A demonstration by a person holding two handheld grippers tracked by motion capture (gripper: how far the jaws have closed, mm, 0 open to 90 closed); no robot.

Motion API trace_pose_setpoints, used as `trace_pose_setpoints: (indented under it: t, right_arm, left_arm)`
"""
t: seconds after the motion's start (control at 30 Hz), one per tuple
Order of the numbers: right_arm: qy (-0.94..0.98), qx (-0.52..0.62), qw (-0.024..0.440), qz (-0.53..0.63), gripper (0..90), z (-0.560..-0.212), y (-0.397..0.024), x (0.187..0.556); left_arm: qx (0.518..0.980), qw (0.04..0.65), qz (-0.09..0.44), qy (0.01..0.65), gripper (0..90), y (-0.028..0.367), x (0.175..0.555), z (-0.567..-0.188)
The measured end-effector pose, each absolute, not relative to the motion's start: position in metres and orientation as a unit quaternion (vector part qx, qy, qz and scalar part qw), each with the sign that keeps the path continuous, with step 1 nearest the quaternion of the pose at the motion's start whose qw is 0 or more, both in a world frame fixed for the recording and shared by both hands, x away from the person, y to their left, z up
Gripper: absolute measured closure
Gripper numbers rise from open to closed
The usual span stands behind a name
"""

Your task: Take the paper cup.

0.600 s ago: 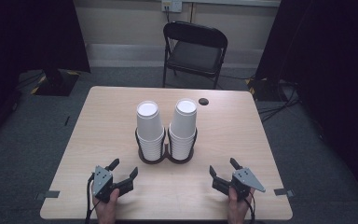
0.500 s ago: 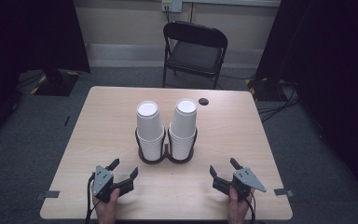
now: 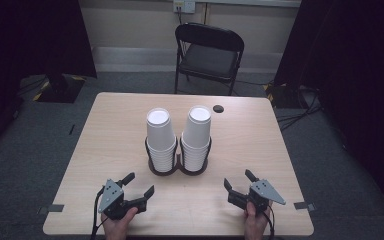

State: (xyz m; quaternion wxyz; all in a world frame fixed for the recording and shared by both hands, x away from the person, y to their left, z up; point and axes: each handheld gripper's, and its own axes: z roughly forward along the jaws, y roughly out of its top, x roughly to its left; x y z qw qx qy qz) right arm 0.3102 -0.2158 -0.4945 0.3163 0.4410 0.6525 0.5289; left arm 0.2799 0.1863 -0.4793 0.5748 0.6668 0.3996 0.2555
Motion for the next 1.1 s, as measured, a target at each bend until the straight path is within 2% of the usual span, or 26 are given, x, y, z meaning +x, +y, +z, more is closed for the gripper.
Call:
trace_pose_setpoints:
  t: [0.5,1.1]
  right_arm:
    - [0.653,0.446,0.313,0.527,13.9,-0.494,-0.216,0.312]
    - [0.657,0.444,0.321,0.518,14.1,-0.494,-0.213,0.311]
  left_arm:
    - [0.683,0.576,0.263,0.363,18.2,0.159,0.283,-0.448]
    - [0.712,0.595,0.233,0.292,19.4,0.117,0.305,-0.413]
